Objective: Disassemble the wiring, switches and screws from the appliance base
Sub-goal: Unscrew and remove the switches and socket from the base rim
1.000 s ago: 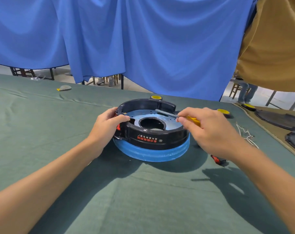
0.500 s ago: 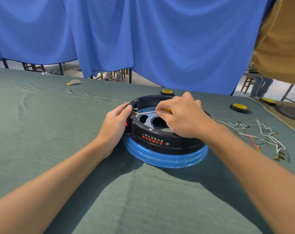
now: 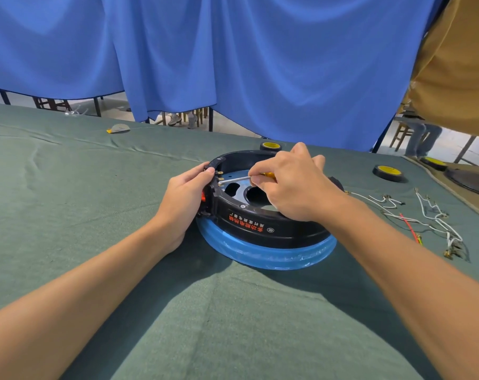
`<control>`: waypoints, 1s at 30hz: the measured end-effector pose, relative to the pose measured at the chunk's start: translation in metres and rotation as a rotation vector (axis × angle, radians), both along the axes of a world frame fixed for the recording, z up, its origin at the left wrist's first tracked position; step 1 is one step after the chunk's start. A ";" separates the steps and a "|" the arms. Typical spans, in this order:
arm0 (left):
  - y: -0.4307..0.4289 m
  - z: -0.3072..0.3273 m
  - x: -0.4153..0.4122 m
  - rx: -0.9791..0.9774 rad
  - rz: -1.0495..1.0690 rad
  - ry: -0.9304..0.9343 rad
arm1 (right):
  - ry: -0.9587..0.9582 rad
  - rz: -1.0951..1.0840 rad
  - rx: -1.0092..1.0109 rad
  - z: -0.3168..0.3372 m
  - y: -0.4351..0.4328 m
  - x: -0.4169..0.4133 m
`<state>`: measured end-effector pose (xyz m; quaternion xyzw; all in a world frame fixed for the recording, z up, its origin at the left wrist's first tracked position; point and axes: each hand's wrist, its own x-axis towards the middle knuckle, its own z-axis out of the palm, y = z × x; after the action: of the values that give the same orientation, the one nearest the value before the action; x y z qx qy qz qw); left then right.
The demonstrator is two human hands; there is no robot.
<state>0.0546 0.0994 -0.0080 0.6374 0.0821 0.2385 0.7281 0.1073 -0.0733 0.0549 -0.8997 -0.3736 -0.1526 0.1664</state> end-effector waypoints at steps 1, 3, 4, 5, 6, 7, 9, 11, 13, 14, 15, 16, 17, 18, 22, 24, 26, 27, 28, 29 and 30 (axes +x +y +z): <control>0.000 0.000 0.000 -0.007 -0.001 0.001 | -0.002 0.001 -0.002 0.000 0.000 0.000; -0.002 0.002 -0.002 -0.016 -0.003 -0.002 | -0.009 0.003 -0.002 -0.001 0.001 0.000; -0.003 0.002 -0.002 -0.018 -0.005 -0.004 | -0.019 0.001 0.005 -0.002 0.001 0.000; -0.003 0.002 -0.003 -0.016 -0.008 -0.006 | -0.036 -0.010 0.019 -0.003 0.001 -0.001; -0.003 0.003 -0.003 -0.015 -0.012 -0.008 | -0.055 -0.030 0.041 -0.005 0.000 -0.001; -0.003 0.002 -0.004 -0.014 -0.015 -0.009 | -0.070 -0.056 0.067 -0.006 -0.001 -0.001; -0.002 0.002 -0.005 -0.016 -0.013 -0.009 | -0.068 -0.097 0.087 -0.007 -0.003 0.000; -0.002 0.002 -0.005 -0.024 -0.004 -0.005 | -0.051 -0.093 0.052 -0.007 -0.003 0.001; -0.003 0.004 -0.005 -0.042 0.004 0.005 | -0.046 -0.059 0.026 -0.007 -0.001 0.002; -0.003 0.005 -0.005 -0.059 0.008 0.012 | -0.045 -0.042 0.023 -0.006 0.000 0.001; -0.003 0.005 -0.005 -0.080 0.011 0.018 | -0.047 -0.031 0.022 -0.007 0.001 0.001; -0.002 0.006 -0.005 -0.100 0.010 0.024 | -0.051 -0.023 0.024 -0.007 0.002 0.002; -0.002 0.007 -0.005 -0.114 0.005 0.030 | -0.055 -0.018 0.029 -0.007 0.002 0.002; -0.001 0.007 -0.005 -0.124 -0.001 0.036 | -0.059 -0.013 0.035 -0.007 0.002 0.003; 0.002 0.008 -0.004 -0.152 -0.004 0.075 | -0.071 0.003 0.029 -0.007 0.002 0.004; 0.004 0.009 -0.003 -0.166 -0.013 0.093 | -0.077 0.018 0.023 -0.006 0.002 0.004; 0.004 0.009 -0.003 -0.166 -0.016 0.099 | -0.067 0.044 0.015 -0.005 0.002 0.004; 0.004 0.009 -0.003 -0.168 -0.017 0.098 | -0.060 0.054 0.009 -0.004 0.003 0.004; 0.004 0.010 -0.003 -0.171 -0.017 0.097 | -0.055 0.058 0.005 -0.004 0.003 0.003; 0.003 0.010 -0.004 -0.174 -0.015 0.097 | -0.056 0.055 0.005 -0.004 0.004 0.003; 0.002 0.010 -0.004 -0.174 -0.011 0.095 | -0.063 0.048 0.006 -0.004 0.004 0.001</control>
<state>0.0507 0.1013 0.0024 0.5829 0.1335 0.1959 0.7772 0.1087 -0.0692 0.0508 -0.8848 -0.3996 -0.1777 0.1608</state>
